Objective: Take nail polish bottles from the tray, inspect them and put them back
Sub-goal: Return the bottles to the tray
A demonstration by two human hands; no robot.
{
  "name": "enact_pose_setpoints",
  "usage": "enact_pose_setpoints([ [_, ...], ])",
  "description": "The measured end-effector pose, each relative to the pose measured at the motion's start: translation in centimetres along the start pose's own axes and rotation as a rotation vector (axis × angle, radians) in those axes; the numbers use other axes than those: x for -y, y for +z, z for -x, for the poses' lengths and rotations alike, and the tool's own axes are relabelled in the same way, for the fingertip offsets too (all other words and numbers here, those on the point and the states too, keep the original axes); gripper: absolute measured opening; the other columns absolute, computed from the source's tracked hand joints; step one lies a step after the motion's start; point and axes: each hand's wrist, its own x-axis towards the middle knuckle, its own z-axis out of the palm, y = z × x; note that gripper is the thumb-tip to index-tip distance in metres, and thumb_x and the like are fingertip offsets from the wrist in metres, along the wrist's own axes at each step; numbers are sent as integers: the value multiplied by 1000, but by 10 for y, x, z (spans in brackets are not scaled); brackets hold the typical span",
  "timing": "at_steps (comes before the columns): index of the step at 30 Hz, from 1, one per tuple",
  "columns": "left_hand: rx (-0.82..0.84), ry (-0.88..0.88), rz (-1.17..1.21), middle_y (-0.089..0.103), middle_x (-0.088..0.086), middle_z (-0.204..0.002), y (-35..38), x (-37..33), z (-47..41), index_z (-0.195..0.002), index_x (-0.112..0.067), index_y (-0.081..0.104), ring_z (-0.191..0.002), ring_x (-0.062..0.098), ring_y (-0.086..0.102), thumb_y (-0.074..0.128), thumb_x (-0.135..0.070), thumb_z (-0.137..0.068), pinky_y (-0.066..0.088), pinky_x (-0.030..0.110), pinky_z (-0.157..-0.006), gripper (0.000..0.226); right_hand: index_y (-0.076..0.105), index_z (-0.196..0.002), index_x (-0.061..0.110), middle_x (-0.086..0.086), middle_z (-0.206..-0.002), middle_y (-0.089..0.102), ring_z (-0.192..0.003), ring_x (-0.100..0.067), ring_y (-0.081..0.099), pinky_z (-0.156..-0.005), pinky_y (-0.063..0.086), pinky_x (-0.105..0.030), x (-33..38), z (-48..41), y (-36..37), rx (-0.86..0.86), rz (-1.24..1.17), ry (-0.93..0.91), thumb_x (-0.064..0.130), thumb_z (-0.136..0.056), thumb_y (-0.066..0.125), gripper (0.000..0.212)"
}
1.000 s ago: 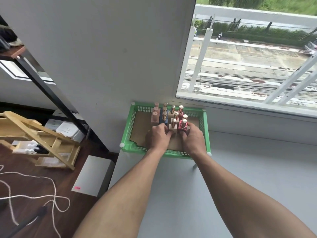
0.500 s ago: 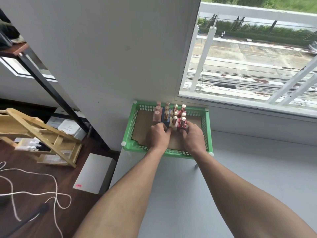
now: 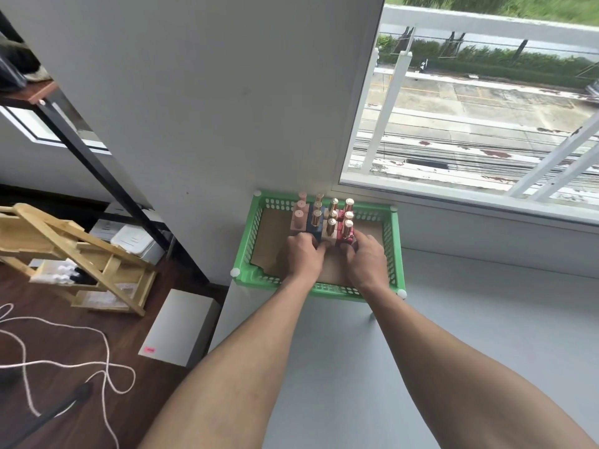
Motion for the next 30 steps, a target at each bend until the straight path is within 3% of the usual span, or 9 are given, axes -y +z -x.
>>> enact_pose_setpoints([
  [4, -1, -18, 15, 73, 17, -84, -1, -1, -2, -86, -2, 77, -64, 24, 58, 74, -27, -84, 33, 25, -58, 25, 65, -111, 14, -9, -98, 60, -92, -28, 57, -84, 47, -38, 0, -2, 3, -13, 5, 2, 21, -95, 54, 21],
  [8, 8, -26, 30, 73, 18, -88, -1, -1, -4, -88, -1, 76, -75, 31, 66, 74, -25, -85, 36, 26, -60, 24, 66, -108, 13, -9, -96, 59, -90, -29, 57, -82, 47, -38, -1, -3, 4, -20, 9, 0, 21, -96, 54, 20],
  [18, 0, -62, 34, 72, 18, -88, 0, -3, -3, -89, -3, 77, -79, 31, 64, 72, -31, -85, 29, 23, -56, 29, 67, -109, 12, -9, -97, 60, -91, -28, 57, -79, 42, -33, -1, -7, 8, -44, -15, 18, 22, -96, 53, 21],
  [26, 4, -47, 51, 72, 21, -88, 2, -3, -4, -89, 1, 76, -81, 36, 66, 72, -26, -85, 47, 35, -68, 27, 67, -107, 10, -11, -97, 61, -92, -30, 57, -81, 45, -36, -2, -8, 7, -40, 6, 11, 19, -94, 55, 20],
  [30, 20, -47, 38, 71, 20, -89, 0, -3, -2, -88, -1, 76, -82, 34, 65, 72, -28, -86, 46, 33, -68, 27, 65, -105, 9, -11, -98, 60, -93, -29, 56, -82, 43, -36, -2, -7, 6, -22, 7, 20, 20, -94, 57, 18],
])
